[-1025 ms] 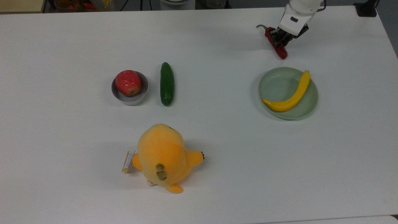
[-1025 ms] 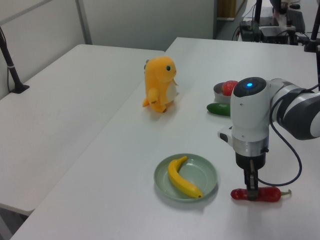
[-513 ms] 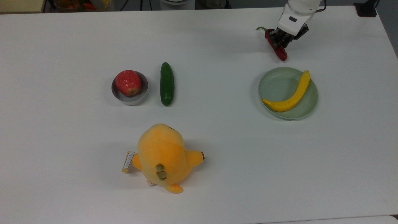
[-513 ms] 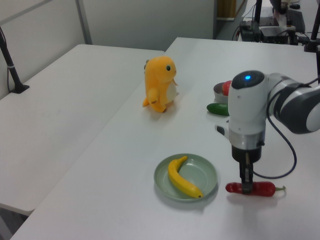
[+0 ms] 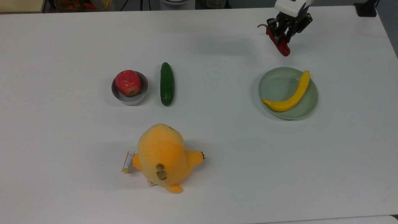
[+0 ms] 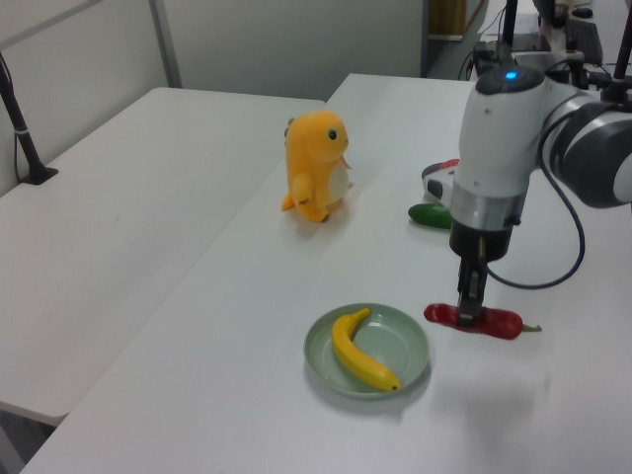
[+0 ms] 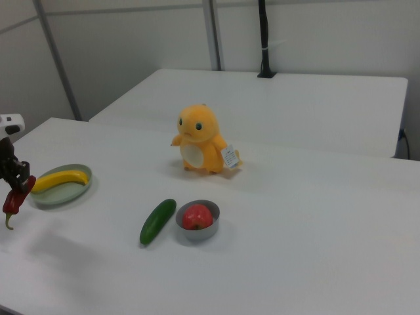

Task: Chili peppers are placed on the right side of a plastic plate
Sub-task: 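Lift the chili pepper and carry it toward the green plate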

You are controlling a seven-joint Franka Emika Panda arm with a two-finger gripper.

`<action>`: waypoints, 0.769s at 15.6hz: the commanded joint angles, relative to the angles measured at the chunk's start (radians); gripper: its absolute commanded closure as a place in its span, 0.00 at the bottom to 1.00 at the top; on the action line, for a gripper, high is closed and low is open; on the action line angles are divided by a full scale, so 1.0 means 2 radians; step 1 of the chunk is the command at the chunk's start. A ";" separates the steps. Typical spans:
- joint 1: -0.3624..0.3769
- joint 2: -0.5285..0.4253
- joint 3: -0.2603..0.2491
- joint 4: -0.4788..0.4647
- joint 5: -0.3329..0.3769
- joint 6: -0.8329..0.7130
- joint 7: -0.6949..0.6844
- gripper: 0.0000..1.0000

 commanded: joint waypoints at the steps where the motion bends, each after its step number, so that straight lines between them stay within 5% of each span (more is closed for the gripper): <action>1: -0.016 -0.018 -0.004 -0.004 0.000 0.000 0.001 1.00; 12: -0.041 -0.033 -0.072 0.031 0.000 0.000 -0.014 1.00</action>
